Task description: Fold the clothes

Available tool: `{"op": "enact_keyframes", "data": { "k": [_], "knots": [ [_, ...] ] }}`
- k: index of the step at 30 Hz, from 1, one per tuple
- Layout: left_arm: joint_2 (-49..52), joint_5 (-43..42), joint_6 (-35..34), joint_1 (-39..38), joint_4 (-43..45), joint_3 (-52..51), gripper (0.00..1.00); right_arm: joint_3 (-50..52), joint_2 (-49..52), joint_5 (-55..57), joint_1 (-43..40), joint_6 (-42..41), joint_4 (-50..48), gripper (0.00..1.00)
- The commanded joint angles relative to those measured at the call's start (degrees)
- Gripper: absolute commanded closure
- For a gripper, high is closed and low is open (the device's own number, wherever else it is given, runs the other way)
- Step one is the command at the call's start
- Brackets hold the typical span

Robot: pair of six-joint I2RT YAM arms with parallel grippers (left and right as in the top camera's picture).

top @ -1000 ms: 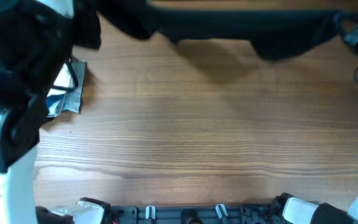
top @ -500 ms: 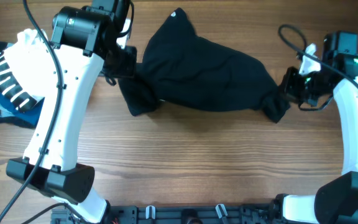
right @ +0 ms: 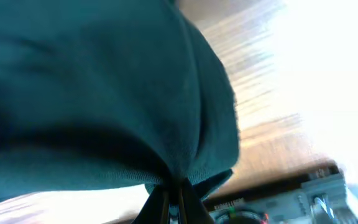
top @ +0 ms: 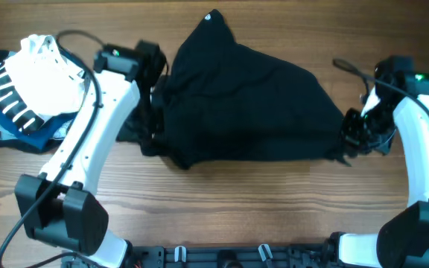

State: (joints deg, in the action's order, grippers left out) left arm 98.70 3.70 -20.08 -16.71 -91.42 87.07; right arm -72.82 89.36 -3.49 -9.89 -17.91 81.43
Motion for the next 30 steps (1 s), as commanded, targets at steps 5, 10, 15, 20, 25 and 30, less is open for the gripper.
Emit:
{"op": "enact_keyframes", "data": {
  "k": [5,10,15,20,25,30],
  "knots": [
    [-3.9,-1.3,-4.3,0.5,2.6,-13.5,0.96,10.8,-0.3,3.5,0.1,-5.2,-4.2,0.96],
    [-4.1,-2.0,-4.1,0.5,7.9,-14.6,0.96,10.8,-0.3,1.0,0.1,-5.0,-8.2,0.96],
    [-4.3,-2.8,4.1,2.1,22.9,-7.6,0.96,6.1,-0.3,-6.9,0.1,-2.9,-23.3,0.96],
    [-3.5,-4.9,20.3,6.6,58.9,6.9,0.96,-9.3,-0.3,-12.1,0.1,-3.2,-52.5,0.96],
    [-2.4,-7.8,21.5,9.7,63.2,28.9,0.96,-27.5,-0.3,-11.6,-0.4,-3.1,-55.3,0.96],
    [-2.5,-6.7,27.4,10.1,42.4,48.7,0.96,-41.5,-0.3,-10.3,-2.4,0.2,-39.8,0.96]
  ]
}}
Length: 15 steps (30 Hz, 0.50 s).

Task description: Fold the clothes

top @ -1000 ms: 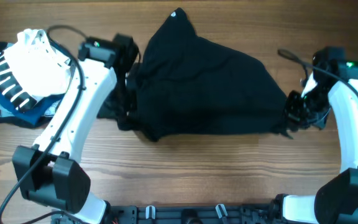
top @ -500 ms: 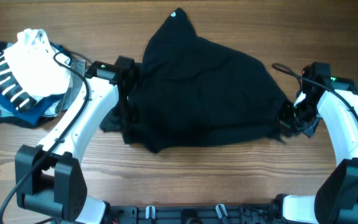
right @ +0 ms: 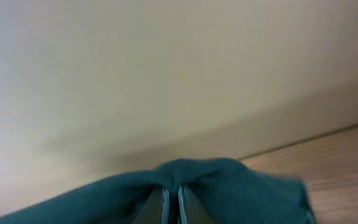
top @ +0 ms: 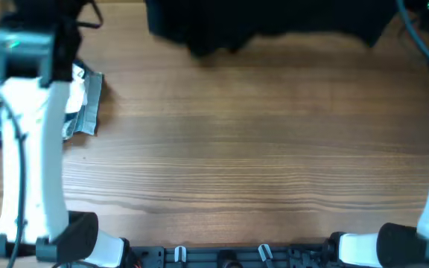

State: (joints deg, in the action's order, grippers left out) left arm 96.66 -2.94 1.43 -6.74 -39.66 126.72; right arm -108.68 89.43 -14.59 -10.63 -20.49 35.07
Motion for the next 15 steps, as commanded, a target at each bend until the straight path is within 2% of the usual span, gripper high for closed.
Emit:
{"op": "enact_keyframes", "data": {
  "k": [1,6,8,12,15],
  "knots": [
    [-0.6,1.3,5.9,0.2,-15.6,11.3,0.96,-6.1,-0.7,1.4,-2.0,3.3,9.5,0.96],
    [0.2,3.8,5.4,0.2,-37.2,11.5,0.96,-5.5,-0.1,4.7,-2.2,6.1,27.1,0.96],
    [1.7,3.8,2.9,0.2,-45.0,9.7,0.96,-3.5,0.7,6.4,-2.2,7.6,33.0,0.96],
    [5.4,-0.2,-1.3,0.1,-53.1,2.1,0.96,5.9,1.5,6.9,-2.1,8.5,38.6,0.96],
    [7.2,-1.7,-5.4,0.1,-55.8,-9.0,0.96,18.6,1.5,6.9,-2.1,8.5,40.9,0.96]
  ]
}}
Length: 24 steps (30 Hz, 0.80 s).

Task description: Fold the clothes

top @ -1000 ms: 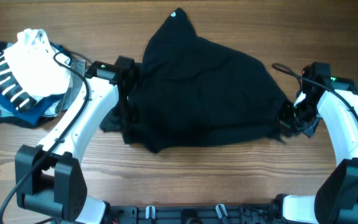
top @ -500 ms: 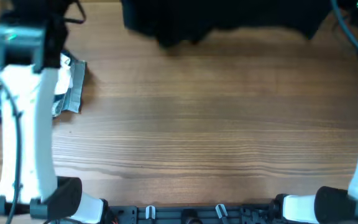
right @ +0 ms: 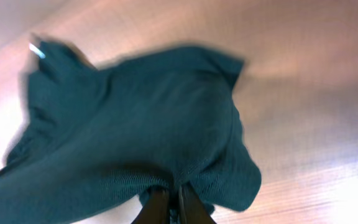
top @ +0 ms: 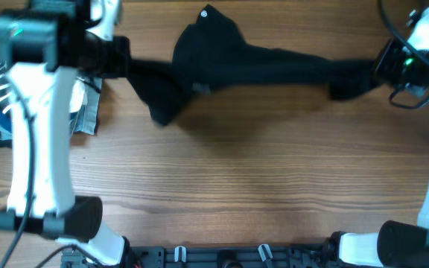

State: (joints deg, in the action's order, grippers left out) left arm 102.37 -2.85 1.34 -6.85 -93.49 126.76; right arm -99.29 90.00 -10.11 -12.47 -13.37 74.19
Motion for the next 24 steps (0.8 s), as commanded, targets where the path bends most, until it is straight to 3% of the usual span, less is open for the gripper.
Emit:
{"op": "enact_keyframes", "data": {
  "k": [1,6,12,14,16,19,24],
  "knots": [
    [1.5,-1.9,-6.2,0.2,-1.9,-12.2,0.96,12.3,0.9,2.4,-0.2,1.3,1.7,0.96],
    [1.3,-2.1,-8.1,0.2,-2.0,-24.3,0.96,23.9,0.9,2.4,-0.3,-2.1,1.5,0.94],
    [-0.2,-3.6,-8.3,0.0,-2.4,-34.9,0.96,27.8,0.9,2.5,-0.3,-5.3,2.1,0.87],
    [-1.2,-3.6,-8.3,-0.2,-2.4,-38.1,0.96,27.8,0.8,3.8,-0.3,-6.3,3.3,0.81],
    [-2.2,-3.6,-9.2,-0.2,-2.3,-40.5,0.95,27.8,0.8,6.2,-0.3,-7.9,3.2,0.68],
    [-3.0,-3.5,-9.1,-0.1,-1.3,-41.6,0.75,27.8,0.8,8.0,-0.3,-8.3,-2.5,0.41],
    [-3.1,-3.2,-7.6,0.7,3.9,-39.9,0.58,27.8,0.8,0.2,-0.4,-5.5,-18.2,0.36]
  ]
}}
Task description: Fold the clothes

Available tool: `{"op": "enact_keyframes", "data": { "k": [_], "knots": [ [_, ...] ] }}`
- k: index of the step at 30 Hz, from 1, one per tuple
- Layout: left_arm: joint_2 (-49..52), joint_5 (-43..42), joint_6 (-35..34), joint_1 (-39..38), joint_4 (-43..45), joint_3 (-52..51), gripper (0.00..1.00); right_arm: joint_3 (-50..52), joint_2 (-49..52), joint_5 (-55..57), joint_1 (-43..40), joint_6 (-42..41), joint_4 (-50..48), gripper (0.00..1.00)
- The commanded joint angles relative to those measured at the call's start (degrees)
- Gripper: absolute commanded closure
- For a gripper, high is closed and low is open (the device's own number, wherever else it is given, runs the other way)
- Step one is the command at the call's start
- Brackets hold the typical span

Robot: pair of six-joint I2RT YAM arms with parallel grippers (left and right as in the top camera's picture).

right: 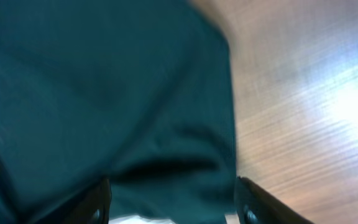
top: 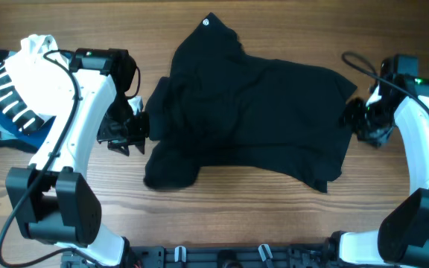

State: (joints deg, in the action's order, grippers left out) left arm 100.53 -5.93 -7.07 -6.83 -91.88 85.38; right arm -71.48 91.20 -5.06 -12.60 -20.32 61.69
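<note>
A black garment (top: 252, 104) lies spread and rumpled across the middle of the wooden table (top: 237, 223), with a lower left corner bunched. My left gripper (top: 131, 132) sits low just off its left edge, fingers looking spread and holding nothing. At the garment's right edge is my right gripper (top: 352, 117). In the right wrist view that gripper (right: 176, 202) is open, its fingers (right: 98, 199) wide apart over the dark cloth (right: 104, 93), which lies loose under them.
A pile of other clothes (top: 21, 82), white, striped and blue, sits at the table's far left behind the left arm. A cable (top: 356, 63) loops near the right arm. Bare wood (right: 303, 124) runs along the front.
The garment was stretched taut in the air between both shut grippers. Now it lies spread on the table, the right gripper has opened, and both grippers sit low at its side edges.
Both grippers first held the black garment by its sides, heaped on the table. Then they were raised at the far edge with it hanging. Then it was stretched between them. Now it lies spread out and let go.
</note>
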Motion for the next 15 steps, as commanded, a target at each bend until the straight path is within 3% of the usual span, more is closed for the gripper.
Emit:
{"op": "enact_keyframes", "data": {
  "k": [1,6,12,15],
  "knots": [
    [-1.2,-0.2,0.8,1.0,2.7,2.5,0.56,0.0,-0.4,-7.3,-0.2,2.2,-7.9,0.35],
    [-1.2,0.2,0.8,1.5,15.3,4.1,0.50,0.0,-0.4,-10.5,-0.2,2.1,-14.0,0.32],
    [3.5,-2.5,2.6,0.7,34.9,1.2,0.57,0.0,-0.4,-10.5,-0.2,2.3,-13.6,0.32],
    [7.8,-5.2,4.1,0.4,38.1,1.0,0.49,0.0,-0.4,-10.5,-0.2,2.3,-12.3,0.32]
  ]
}}
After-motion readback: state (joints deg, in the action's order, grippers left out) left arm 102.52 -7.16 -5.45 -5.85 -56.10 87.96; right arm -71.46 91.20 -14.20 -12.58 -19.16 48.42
